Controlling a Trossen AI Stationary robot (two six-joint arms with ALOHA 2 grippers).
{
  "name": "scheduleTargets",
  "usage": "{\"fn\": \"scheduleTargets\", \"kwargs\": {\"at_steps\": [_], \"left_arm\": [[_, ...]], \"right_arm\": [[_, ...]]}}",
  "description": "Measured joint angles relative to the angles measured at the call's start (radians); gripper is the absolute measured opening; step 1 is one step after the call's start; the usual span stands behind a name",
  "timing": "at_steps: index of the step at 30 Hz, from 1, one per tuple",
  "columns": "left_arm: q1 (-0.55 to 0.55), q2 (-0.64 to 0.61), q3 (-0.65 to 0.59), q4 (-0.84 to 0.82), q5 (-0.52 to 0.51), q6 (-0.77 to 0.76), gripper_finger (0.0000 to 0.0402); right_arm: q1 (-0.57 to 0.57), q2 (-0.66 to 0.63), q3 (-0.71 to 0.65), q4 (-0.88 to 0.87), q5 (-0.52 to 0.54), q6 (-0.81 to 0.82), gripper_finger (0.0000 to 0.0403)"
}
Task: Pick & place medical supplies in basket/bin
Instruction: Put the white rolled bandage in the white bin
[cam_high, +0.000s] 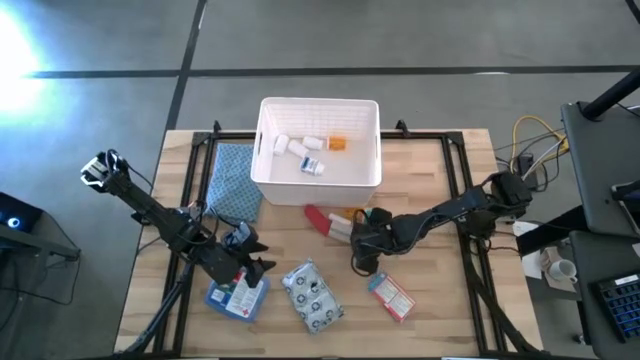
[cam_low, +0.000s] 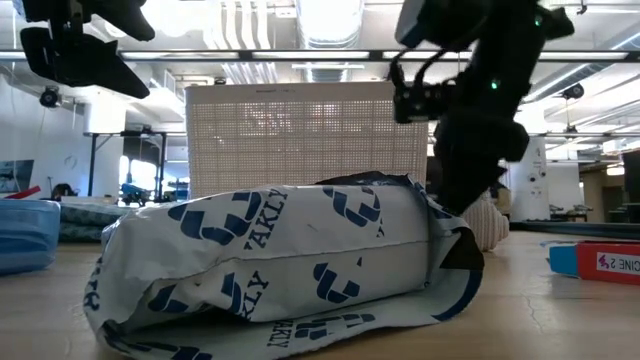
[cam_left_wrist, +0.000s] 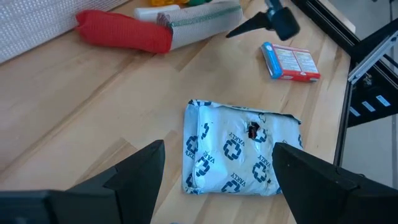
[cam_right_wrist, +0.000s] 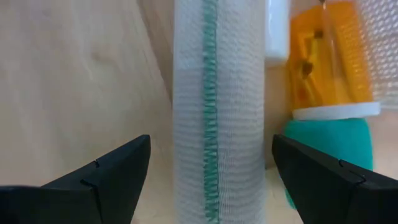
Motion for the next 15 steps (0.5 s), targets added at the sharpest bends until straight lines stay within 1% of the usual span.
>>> {"fn": "scheduleTargets", "kwargs": {"at_steps": [3,6,8,11,15], "left_arm": [[0.000,0.000,0.000,0.000,0.000,0.000,0.0276],[0.000,0.000,0.000,0.000,-0.001,-0.016,0.0276],[0.000,0.000,-0.001,0.000,-0.002,-0.021,0.0276],[0.000,0.000,-0.005,-0.005,-0.003,-0.043,0.0276],[0.000,0.000,-0.005,-0.005,-0.002,-0.046,0.0276]], "right_arm": [[-0.007,0.000,-0.024,0.027,-0.034,0.015,0.0325],[-0.018,0.000,-0.030,0.037,-0.098,0.099,0.0324],[-0.020,0.000,-0.036,0.047,-0.100,0.141,0.0318],[-0.020,0.000,-0.061,0.092,-0.097,0.163,0.0289],[-0.020,0.000,-0.078,0.087,-0.100,0.237,0.0227]]}}
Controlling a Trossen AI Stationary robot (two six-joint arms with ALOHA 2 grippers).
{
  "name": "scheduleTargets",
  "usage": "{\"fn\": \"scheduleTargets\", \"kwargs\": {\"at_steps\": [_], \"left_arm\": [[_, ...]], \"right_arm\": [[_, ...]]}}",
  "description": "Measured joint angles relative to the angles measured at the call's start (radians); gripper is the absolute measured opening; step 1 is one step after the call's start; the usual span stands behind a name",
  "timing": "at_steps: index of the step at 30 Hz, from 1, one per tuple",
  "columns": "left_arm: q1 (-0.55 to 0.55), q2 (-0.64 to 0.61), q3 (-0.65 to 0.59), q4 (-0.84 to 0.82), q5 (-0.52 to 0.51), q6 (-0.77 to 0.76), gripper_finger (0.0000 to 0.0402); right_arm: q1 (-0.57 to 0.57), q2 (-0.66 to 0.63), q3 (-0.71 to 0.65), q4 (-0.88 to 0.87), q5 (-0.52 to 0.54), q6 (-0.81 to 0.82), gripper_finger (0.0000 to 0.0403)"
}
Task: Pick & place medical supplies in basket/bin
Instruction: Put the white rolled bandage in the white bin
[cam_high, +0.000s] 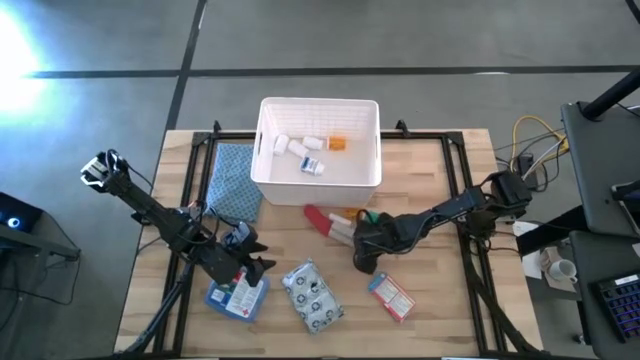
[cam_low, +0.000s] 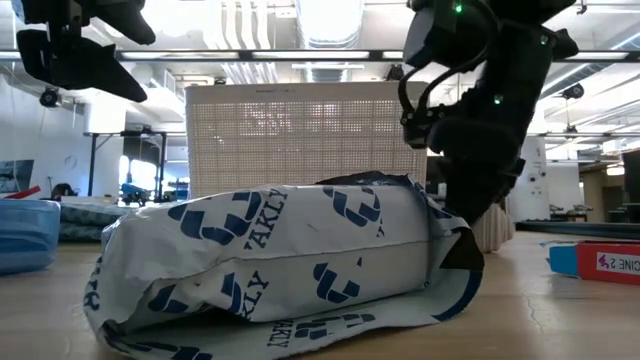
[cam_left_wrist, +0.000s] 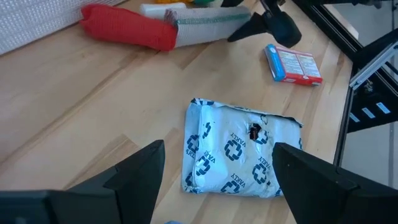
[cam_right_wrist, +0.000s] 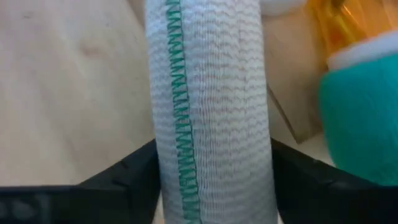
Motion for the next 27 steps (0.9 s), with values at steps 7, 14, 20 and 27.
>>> {"fn": "scheduleTargets", "kwargs": {"at_steps": [7,14,20,27], "left_arm": [[0.000,0.000,-0.001,-0.003,0.000,0.000,0.0276],[0.000,0.000,-0.003,-0.001,-0.001,0.000,0.0276],[0.000,0.000,-0.003,0.006,-0.001,0.000,0.0276],[0.000,0.000,-0.006,0.007,-0.001,-0.001,0.0276]], "right_arm": [[0.031,-0.011,0.055,0.000,-0.086,0.075,0.0122],[0.122,-0.029,0.285,-0.089,-0.040,0.054,0.0114],[0.146,-0.035,0.638,-0.285,0.268,-0.071,0.0126],[-0.101,-0.035,0.889,-0.292,0.293,-0.281,0.0140]]}}
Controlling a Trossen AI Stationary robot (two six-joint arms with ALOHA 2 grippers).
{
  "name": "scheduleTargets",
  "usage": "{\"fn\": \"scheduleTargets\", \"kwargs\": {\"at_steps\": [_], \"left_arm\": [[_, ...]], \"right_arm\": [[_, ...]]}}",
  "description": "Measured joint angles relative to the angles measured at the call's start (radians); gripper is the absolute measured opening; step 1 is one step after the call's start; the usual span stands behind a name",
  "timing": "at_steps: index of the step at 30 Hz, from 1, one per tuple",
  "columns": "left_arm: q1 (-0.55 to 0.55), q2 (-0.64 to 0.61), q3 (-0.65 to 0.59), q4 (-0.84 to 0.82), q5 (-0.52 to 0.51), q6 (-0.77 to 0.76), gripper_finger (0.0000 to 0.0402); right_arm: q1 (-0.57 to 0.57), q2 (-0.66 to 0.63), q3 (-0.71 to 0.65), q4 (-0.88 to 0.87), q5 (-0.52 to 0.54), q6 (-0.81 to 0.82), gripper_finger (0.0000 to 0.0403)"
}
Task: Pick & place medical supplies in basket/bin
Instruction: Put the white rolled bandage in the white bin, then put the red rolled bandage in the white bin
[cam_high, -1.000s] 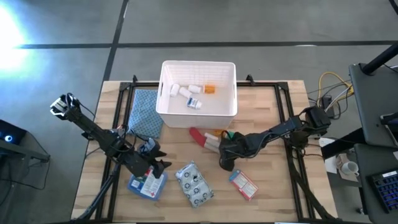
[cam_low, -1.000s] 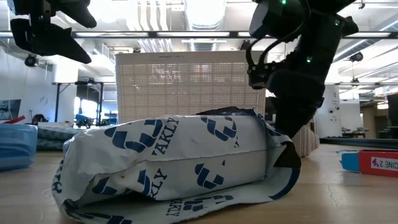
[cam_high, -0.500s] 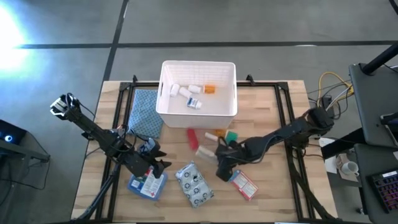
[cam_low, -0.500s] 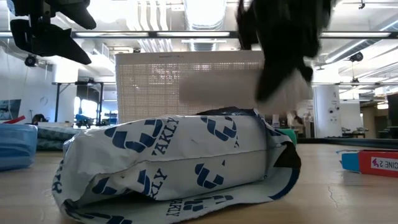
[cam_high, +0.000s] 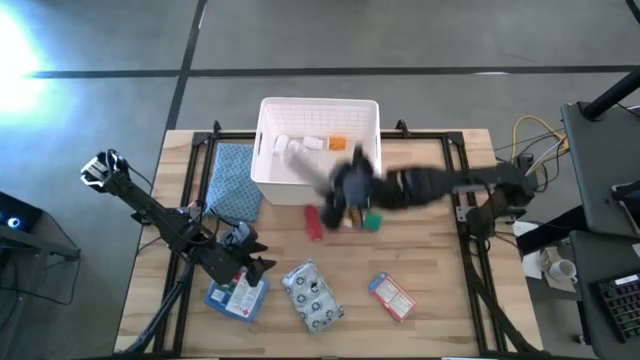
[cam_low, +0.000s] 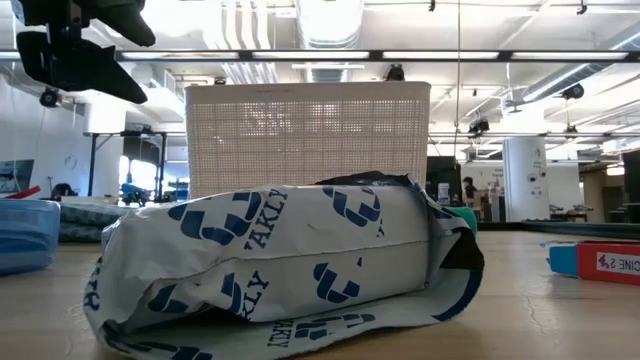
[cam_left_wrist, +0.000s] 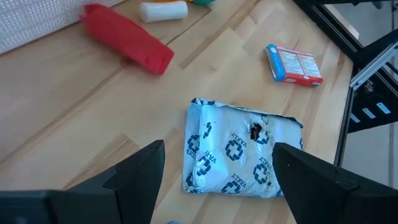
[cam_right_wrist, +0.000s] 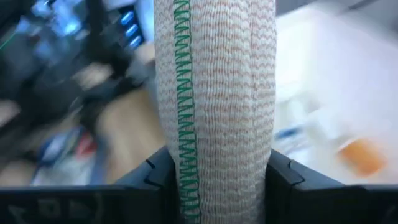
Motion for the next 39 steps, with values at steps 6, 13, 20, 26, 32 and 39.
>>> {"fn": "scheduleTargets", "kwargs": {"at_steps": [6,13,20,26,32,39], "left_arm": [[-0.001,0.000,0.000,0.070,0.000,-0.022,0.0276],[-0.001,0.075,0.000,0.196,-0.001,-0.023,0.0276],[0.028,0.222,-0.001,0.226,-0.001,-0.145,0.0276],[0.167,0.276,-0.002,0.233,0.001,-0.222,0.0276],[0.316,0.314,0.011,0.253,0.059,-0.207,0.0276],[0.407,0.433,0.031,0.443,0.096,-0.146,0.0276]], "right_arm": [[-0.220,0.000,0.070,-0.037,0.000,-0.112,0.0217],[-0.340,0.001,0.081,-0.102,-0.080,-0.103,0.0323],[-0.274,0.001,0.081,-0.255,-0.061,-0.083,0.0358],[-0.156,-0.001,0.081,-0.640,0.140,0.322,0.0359],[-0.059,-0.050,0.032,-0.801,0.116,0.580,0.0359],[0.010,-0.153,-0.116,-0.816,0.102,0.784,0.0359]]}}
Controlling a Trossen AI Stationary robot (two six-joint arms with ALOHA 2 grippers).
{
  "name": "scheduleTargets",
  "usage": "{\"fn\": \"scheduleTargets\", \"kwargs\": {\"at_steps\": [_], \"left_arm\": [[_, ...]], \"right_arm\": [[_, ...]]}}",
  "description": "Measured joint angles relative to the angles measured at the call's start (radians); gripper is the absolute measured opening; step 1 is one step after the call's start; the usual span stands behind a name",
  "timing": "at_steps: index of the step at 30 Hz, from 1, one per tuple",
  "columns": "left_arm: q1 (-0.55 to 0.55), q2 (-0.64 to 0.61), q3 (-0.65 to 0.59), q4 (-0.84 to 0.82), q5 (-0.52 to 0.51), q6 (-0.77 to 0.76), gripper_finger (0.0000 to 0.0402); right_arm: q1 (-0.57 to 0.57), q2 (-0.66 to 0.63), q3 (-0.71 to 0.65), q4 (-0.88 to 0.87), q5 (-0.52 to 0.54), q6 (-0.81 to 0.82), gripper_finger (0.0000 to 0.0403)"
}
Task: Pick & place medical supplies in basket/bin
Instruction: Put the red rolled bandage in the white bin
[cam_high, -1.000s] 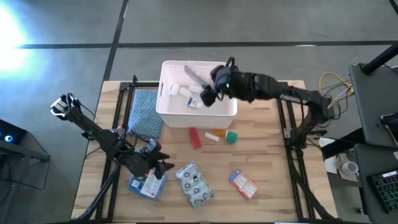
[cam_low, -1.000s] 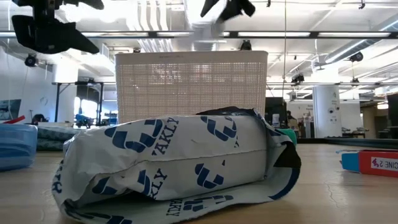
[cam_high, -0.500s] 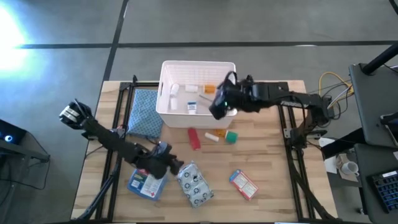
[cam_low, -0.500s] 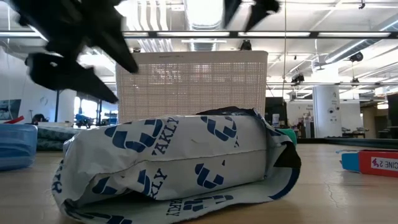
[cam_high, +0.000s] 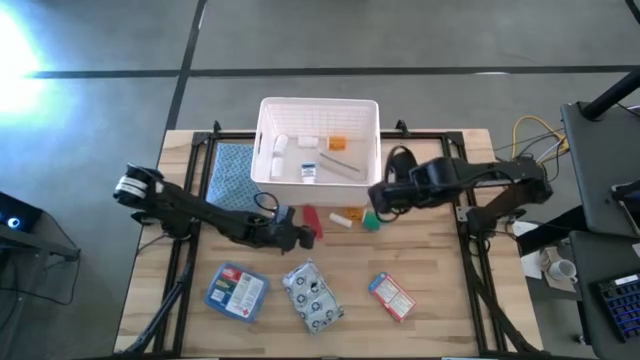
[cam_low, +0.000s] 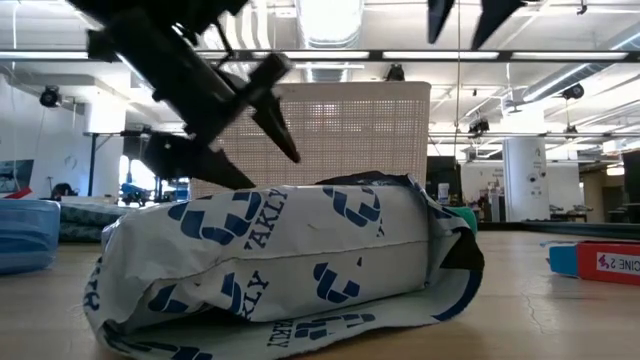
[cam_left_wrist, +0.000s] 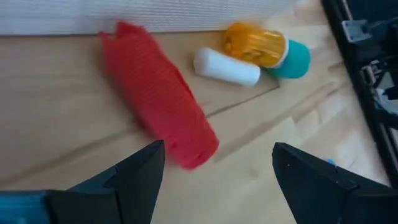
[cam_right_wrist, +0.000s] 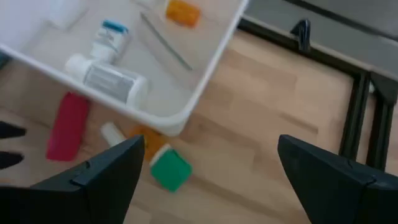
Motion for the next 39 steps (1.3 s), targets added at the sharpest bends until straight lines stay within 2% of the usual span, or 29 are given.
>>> {"fn": "scheduleTargets", "kwargs": {"at_steps": [6,15,22,26,33,36,39], "left_arm": [[0.053,0.148,0.100,-0.029,-0.003,0.069,0.0276],[0.070,0.336,0.324,-0.453,-0.046,0.074,0.0276],[0.042,0.366,0.364,-0.561,-0.050,0.125,0.0270],[0.013,0.353,0.383,-0.643,-0.029,0.176,0.0230],[-0.031,0.332,0.370,-0.896,-0.017,0.203,0.0102],[-0.108,0.278,0.349,-0.997,0.025,0.179,0.0064],[-0.223,0.176,0.343,-1.057,0.035,0.082,0.0052]], "right_arm": [[0.039,-0.074,-0.141,0.000,-0.003,0.136,0.0359],[0.097,-0.115,-0.241,0.011,-0.025,0.241,0.0359],[0.113,-0.108,-0.252,0.011,-0.022,0.247,0.0359],[0.113,-0.108,-0.252,0.012,0.010,0.229,0.0359],[0.111,-0.109,-0.252,0.015,0.055,0.204,0.0359],[0.110,-0.109,-0.252,0.015,0.046,0.183,0.0359],[0.111,-0.113,-0.252,0.024,0.042,0.184,0.0359]]}}
